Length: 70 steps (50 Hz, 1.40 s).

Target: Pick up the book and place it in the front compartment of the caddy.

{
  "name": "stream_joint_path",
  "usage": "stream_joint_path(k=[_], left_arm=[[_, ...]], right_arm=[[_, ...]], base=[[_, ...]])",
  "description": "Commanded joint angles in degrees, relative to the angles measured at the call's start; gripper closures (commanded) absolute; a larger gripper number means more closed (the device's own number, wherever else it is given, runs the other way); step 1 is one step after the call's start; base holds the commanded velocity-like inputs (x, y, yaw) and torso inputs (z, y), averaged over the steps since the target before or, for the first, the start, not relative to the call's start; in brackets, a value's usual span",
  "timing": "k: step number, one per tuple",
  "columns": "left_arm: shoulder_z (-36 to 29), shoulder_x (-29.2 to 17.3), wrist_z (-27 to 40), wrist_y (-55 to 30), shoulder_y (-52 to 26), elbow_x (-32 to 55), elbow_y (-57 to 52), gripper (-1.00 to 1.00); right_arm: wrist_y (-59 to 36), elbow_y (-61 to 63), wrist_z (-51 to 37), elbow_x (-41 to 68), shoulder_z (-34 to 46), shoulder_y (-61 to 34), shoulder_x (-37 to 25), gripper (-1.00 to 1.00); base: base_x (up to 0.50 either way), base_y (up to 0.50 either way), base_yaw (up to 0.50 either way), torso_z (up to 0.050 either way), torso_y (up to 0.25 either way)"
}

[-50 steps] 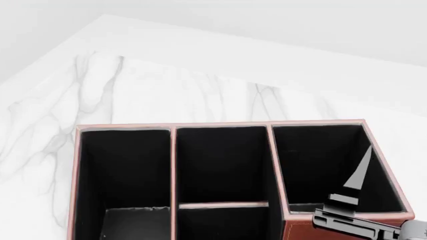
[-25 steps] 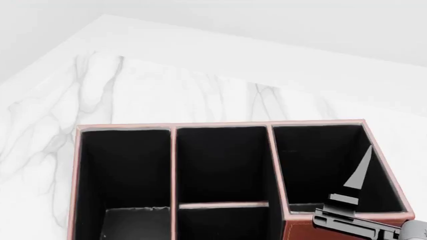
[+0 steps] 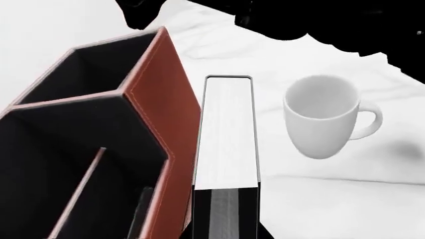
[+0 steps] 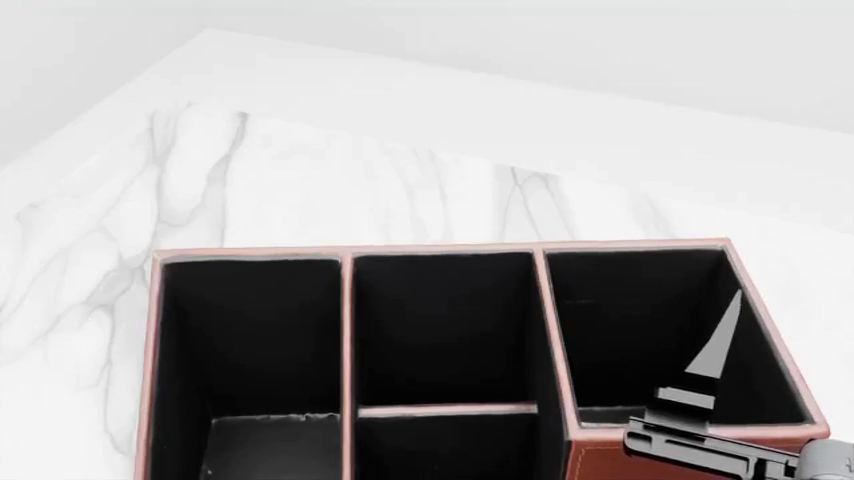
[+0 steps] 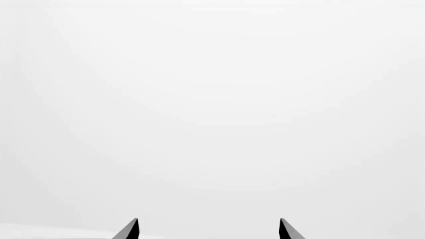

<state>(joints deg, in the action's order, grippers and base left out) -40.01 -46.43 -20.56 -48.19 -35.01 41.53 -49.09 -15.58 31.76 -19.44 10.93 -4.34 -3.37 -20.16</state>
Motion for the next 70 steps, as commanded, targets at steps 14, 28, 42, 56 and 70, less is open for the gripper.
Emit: stream_joint_path(k=[14,28,42,56,70], left_arm=[[0.25,2.93,-3.49,2.33,-11.70,-5.88,5.04,1.00],[-0.87,4.29,-7.08,7.35,-16.97,-11.55,9.89,1.00],[-4.49,7.44,-10.09,15.09,-21.90,-20.24,18.72,1.00],[-7.25,9.89,-11.21,24.81,-23.37,-27.31,27.75,1.00],[-9.37,13.64,-11.33,34.37,-22.79,-31.31,39.07,1.00]], right_arm=[[0.35,-2.11,-0.69,-0.12,-0.11,-0.91,-0.29,-1.00],[0.63,-2.62,-0.98,-0.34,0.17,-0.98,-0.43,-1.00],[0.64,-3.03,-1.12,-0.24,0.43,-1.23,-0.60,-1.00],[2.03,-3.71,-1.12,-0.15,0.39,-0.59,-0.62,-1.00],[0.59,-3.20,-1.36,0.95,-0.18,-1.43,-1.05,-1.00]], base=[[0.00,0.00,0.00,0.000,0.001],[0.00,0.00,0.00,0.000,0.001],[0.00,0.00,0.00,0.000,0.001],[0.00,0.00,0.00,0.000,0.001],[0.00,0.00,0.00,0.000,0.001]])
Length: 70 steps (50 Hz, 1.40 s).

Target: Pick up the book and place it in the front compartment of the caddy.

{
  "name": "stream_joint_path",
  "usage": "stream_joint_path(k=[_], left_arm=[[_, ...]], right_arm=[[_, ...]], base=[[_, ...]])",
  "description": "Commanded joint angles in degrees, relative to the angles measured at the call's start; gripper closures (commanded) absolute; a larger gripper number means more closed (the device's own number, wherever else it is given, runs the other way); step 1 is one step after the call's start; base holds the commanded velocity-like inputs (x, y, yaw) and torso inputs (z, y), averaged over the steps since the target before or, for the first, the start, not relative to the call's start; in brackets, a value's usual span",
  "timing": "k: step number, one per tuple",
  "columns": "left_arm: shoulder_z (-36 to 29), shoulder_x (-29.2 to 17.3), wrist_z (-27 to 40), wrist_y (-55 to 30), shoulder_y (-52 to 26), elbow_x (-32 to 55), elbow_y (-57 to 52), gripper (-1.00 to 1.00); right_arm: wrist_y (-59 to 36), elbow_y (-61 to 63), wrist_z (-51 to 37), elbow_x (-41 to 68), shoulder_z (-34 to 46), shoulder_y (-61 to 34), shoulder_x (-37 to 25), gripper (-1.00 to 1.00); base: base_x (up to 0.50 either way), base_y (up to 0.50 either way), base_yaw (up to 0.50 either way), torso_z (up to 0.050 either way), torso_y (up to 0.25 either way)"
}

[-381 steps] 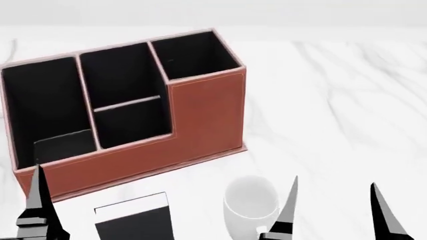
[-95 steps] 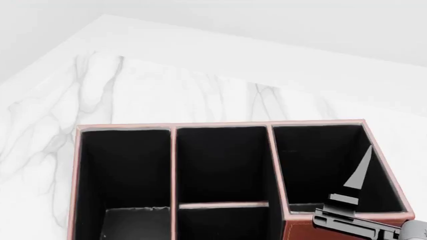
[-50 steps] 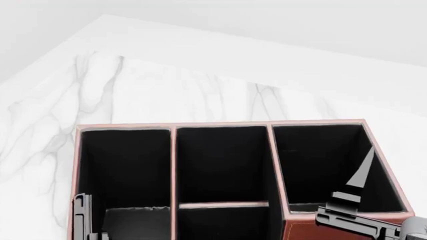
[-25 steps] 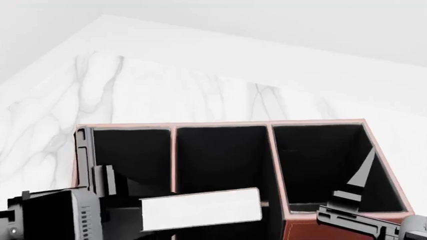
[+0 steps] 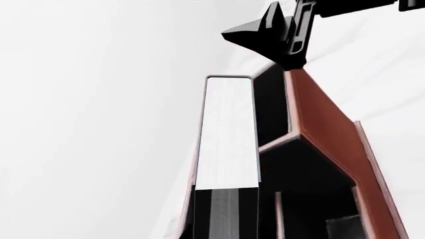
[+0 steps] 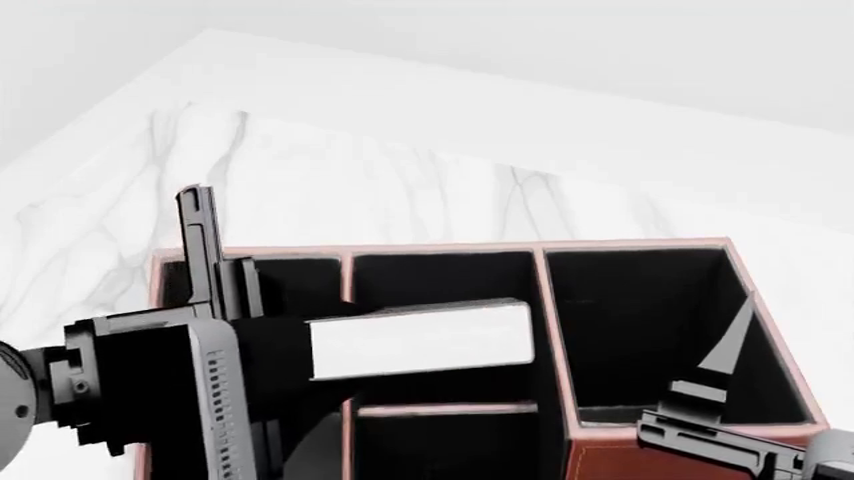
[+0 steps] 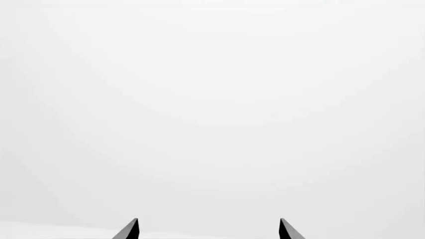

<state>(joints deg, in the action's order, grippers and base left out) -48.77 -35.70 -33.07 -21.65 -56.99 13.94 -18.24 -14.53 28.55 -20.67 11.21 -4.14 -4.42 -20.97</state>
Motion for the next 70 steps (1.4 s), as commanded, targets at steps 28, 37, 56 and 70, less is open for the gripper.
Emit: stream_joint_path(k=[28,37,56,70], left_arm=[[-1.44,7.68,-6.58,2.85,-4.07,3.77,21.07,1.00],[-1.20,9.69,-7.69,-2.52,-4.86,7.41,22.47,1.00],[-0.51,14.24,-11.75,3.56,-8.16,7.45,36.33,1.00],[-1.50,18.69,-11.32,7.43,-9.45,4.97,47.80,-1.00]], right_arm=[[-0.11,-0.82,-0.58,0.79,-0.30,-0.60,-0.52,-1.00],[-0.53,-0.83,-0.82,1.03,-0.46,-0.98,-0.70,-1.00],[-0.51,-1.89,-1.06,1.12,-0.23,-1.46,-0.84,-1.00],[-0.35,-2.36,-1.35,1.33,-0.59,-1.62,-1.00,-1.00]], base=[[0.00,0.00,0.00,0.000,0.001],[0.00,0.00,0.00,0.002,0.001],[0.00,0.00,0.00,0.000,0.002],[0.00,0.00,0.00,0.000,0.001]])
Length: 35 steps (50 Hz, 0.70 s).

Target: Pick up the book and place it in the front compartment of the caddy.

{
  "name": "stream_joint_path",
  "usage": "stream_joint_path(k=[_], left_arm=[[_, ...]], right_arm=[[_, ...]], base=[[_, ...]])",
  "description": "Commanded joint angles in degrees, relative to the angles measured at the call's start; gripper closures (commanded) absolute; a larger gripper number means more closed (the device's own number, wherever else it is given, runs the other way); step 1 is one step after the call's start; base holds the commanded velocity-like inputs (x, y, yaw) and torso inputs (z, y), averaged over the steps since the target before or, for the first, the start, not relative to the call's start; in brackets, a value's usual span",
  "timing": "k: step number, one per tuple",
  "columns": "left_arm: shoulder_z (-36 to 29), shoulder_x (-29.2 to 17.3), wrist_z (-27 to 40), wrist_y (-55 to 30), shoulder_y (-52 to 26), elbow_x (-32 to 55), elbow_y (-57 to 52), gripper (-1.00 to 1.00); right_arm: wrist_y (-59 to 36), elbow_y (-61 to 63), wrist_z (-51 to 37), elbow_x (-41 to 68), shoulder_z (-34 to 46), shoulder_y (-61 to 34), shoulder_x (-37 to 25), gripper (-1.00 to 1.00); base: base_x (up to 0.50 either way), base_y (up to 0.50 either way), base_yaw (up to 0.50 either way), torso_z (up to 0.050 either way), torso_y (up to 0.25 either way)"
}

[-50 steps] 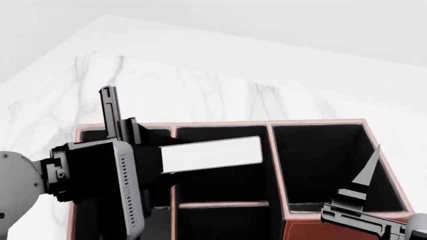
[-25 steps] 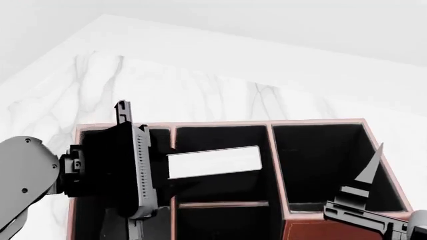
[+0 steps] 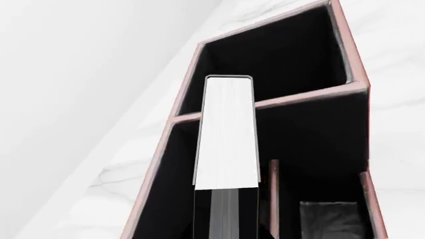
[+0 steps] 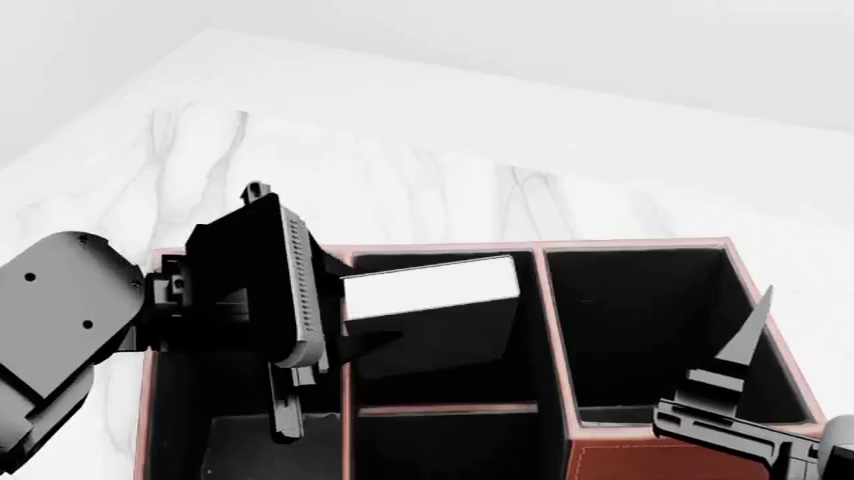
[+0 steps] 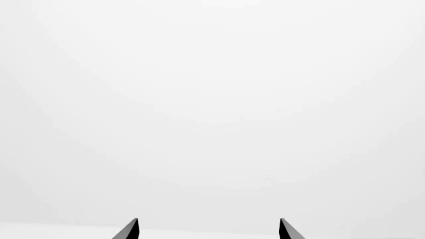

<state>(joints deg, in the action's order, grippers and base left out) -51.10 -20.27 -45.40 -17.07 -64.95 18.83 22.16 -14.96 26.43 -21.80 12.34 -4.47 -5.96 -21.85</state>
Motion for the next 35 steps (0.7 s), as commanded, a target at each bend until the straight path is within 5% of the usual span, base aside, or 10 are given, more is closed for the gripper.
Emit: stream_joint_path(k=[1,19,27,35], left_arm=[[0.86,3.19,1.18,2.60,-1.37,0.16,7.02,-1.00],[1.95,0.85,4.43,-1.61,0.06,1.60,-0.05,-1.00],[8.27,-7.08,15.01,-5.62,10.10,7.46,-23.77,-1.00],[16.37,-13.52,35.62,-9.36,24.23,10.08,-46.87,-1.00]], right_arm=[[0.70,-0.54,-0.20,0.06,-0.25,0.23,-0.02,-1.00],[-0.03,0.13,-0.48,0.65,-0.47,0.06,-0.39,-1.00],[0.02,0.86,-0.67,0.83,-0.61,0.40,-0.47,-1.00],[1.02,3.18,-1.75,-0.69,-0.52,1.62,-0.48,-1.00]], base=[[0.00,0.00,0.00,0.000,0.000],[0.00,0.00,0.00,0.000,0.001],[0.00,0.00,0.00,0.000,0.000],[0.00,0.00,0.00,0.000,0.000]])
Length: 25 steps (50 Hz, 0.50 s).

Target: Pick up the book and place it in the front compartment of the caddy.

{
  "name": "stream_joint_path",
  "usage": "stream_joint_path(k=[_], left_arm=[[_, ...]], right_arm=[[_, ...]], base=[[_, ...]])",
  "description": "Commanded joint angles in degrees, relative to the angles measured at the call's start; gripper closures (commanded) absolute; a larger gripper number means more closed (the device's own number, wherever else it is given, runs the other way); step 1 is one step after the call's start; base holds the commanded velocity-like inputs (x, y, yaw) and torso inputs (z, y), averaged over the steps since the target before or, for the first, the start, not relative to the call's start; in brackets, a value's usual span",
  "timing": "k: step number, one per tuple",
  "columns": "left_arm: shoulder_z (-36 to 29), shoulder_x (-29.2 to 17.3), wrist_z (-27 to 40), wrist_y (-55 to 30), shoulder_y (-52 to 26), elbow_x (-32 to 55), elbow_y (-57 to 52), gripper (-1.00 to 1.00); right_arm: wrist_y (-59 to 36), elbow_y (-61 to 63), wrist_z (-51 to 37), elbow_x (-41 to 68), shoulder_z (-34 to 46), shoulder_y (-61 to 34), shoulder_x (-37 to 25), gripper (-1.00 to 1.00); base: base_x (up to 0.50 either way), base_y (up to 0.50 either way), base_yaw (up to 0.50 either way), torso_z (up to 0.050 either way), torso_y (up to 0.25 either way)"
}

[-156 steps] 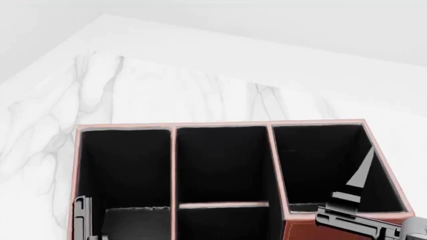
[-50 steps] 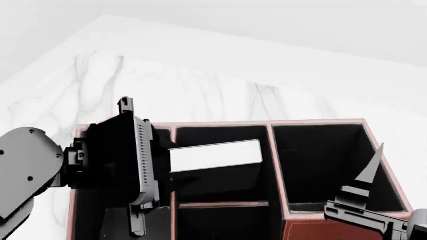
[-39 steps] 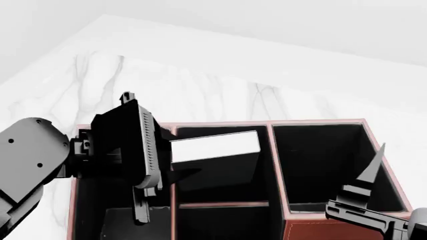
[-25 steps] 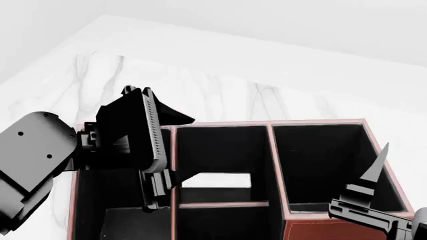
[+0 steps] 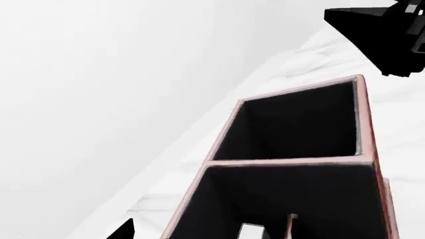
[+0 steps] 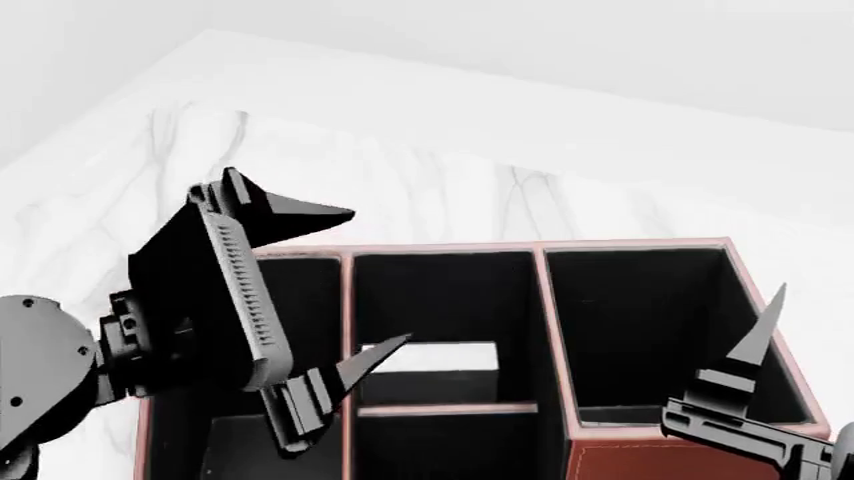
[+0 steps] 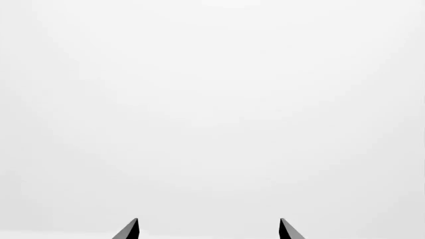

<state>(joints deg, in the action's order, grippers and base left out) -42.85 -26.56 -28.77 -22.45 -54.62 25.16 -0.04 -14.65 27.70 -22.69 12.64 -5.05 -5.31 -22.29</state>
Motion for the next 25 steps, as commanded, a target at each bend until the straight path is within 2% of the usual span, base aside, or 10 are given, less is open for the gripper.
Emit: stream_joint_path(k=[1,5,8,9,10,11,17,19,25], left_arm=[[9.50,-7.58,22.79,-2.88,16.84,2.74,-26.73,-1.00],[14.50,-7.27,32.72,0.41,24.33,1.09,-29.60,-1.00],[17.76,-7.33,36.57,4.01,28.87,0.87,-31.43,-1.00],[21.52,-6.81,39.93,5.61,31.83,3.19,-33.36,-1.00],[22.20,-6.99,40.69,6.32,32.90,3.04,-34.16,-1.00],[24.06,-6.59,43.15,11.50,36.33,-0.65,-35.70,-1.00],[31.43,-5.44,50.06,17.99,44.00,-0.35,-41.81,-1.00],[34.22,-3.76,52.10,23.06,47.74,-2.04,-42.34,-1.00],[42.66,-1.35,57.79,27.81,52.53,0.02,-42.23,-1.00]], right_arm=[[1.93,1.73,-0.93,-1.47,0.14,1.65,0.16,-1.00],[1.36,3.73,-1.53,-1.53,-0.24,1.92,0.03,-1.00],[1.78,4.28,-1.91,-2.01,-0.18,2.20,0.14,-1.00],[1.98,4.71,-2.16,-2.22,-0.14,2.33,0.29,-1.00],[2.04,4.96,-2.30,-2.29,-0.16,2.40,0.35,-1.00],[2.65,5.50,-2.56,-2.45,-0.26,2.74,0.58,-1.00],[7.88,8.15,-3.83,-3.65,-1.54,5.48,1.72,-1.00],[8.74,9.63,-4.36,-4.04,-1.99,6.21,1.94,-1.00],[11.17,11.51,-5.95,-5.94,-2.78,7.61,2.66,-1.00]], base=[[0.00,0.00,0.00,0.000,0.000],[0.00,0.00,0.00,0.000,0.000],[0.00,0.00,0.00,0.000,0.000],[0.00,0.00,0.00,0.000,0.000],[0.00,0.00,0.00,0.000,0.000],[0.00,0.00,0.00,0.000,0.000],[0.00,0.00,0.00,0.000,0.000],[0.00,0.00,0.00,0.000,0.000],[0.00,0.00,0.00,0.000,0.000]])
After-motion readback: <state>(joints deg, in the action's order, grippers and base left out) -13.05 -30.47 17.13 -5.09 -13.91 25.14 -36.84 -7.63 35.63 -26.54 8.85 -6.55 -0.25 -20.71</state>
